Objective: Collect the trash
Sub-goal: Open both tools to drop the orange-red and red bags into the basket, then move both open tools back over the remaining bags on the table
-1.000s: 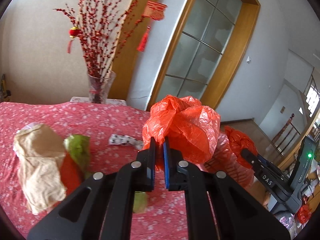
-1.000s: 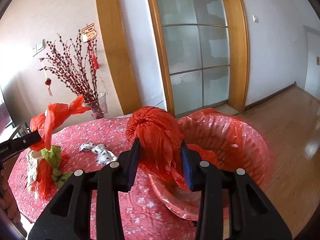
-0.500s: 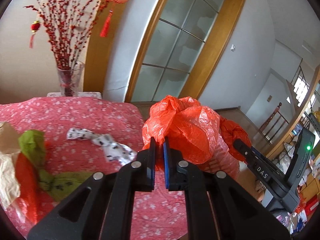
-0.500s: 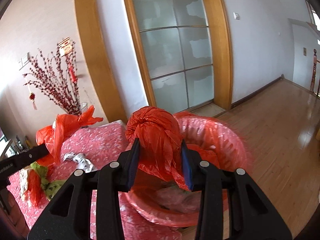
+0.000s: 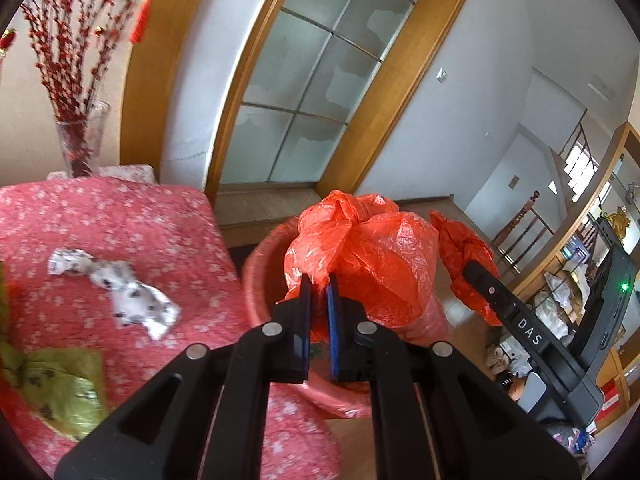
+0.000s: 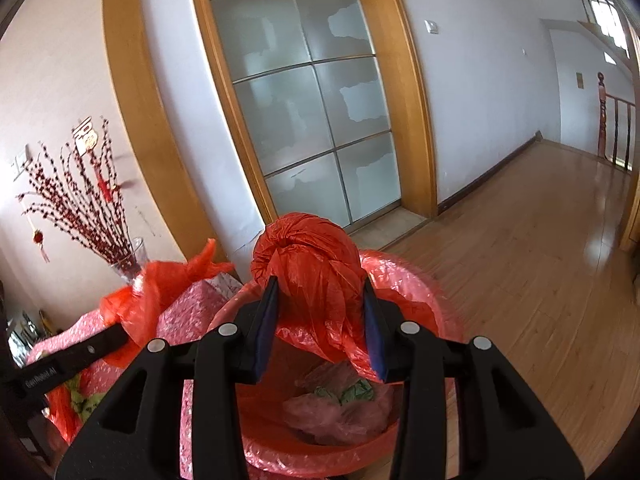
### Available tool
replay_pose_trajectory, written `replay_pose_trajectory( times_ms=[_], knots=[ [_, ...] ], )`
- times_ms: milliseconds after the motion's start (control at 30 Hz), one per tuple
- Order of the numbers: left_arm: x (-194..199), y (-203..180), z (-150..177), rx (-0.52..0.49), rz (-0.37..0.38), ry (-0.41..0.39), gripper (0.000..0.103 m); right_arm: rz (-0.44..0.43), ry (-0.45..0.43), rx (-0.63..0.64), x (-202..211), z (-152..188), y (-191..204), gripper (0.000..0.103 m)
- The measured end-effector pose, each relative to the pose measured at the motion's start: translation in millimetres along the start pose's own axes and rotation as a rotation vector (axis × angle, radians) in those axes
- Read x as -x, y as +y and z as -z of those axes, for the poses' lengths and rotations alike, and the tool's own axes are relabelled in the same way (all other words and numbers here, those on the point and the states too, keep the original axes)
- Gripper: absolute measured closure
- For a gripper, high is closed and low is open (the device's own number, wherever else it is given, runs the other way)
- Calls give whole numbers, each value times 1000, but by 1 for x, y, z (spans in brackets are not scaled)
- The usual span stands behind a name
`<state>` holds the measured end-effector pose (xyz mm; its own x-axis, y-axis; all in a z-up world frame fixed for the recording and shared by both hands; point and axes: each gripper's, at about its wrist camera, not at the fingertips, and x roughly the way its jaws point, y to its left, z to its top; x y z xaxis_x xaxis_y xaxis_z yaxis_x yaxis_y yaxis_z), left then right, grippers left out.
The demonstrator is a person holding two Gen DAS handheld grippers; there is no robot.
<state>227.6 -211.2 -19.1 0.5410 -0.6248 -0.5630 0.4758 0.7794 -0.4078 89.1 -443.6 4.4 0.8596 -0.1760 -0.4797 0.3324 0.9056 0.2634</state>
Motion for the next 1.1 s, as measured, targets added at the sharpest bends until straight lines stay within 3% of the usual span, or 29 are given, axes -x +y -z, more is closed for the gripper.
replay_pose_trajectory(
  times_ms=[100, 167, 367, 467, 700, 867, 1100],
  knots=[
    [-17, -4, 1, 17, 15, 34, 89, -1, 14, -32, -8, -1, -9, 49],
    [-24, -5, 3, 19, 13, 50, 81, 1, 21, -42, -11, 1, -14, 44],
    [-28, 7, 12, 21, -36, 67, 74, 36, 35, -26, -12, 12, -17, 40],
    [-16, 16, 19, 9, -87, 53, 67, 54, 32, -1, -10, 15, -14, 40],
    [22, 37, 37, -27, -188, 17, 65, 56, 27, 77, -4, 23, 6, 40],
    [58, 52, 45, -50, -267, -42, 62, 29, 42, 130, -2, 32, 29, 40],
    [125, 105, 54, -6, -445, -149, 56, -46, 72, 194, 1, 49, 69, 40]
  ],
)
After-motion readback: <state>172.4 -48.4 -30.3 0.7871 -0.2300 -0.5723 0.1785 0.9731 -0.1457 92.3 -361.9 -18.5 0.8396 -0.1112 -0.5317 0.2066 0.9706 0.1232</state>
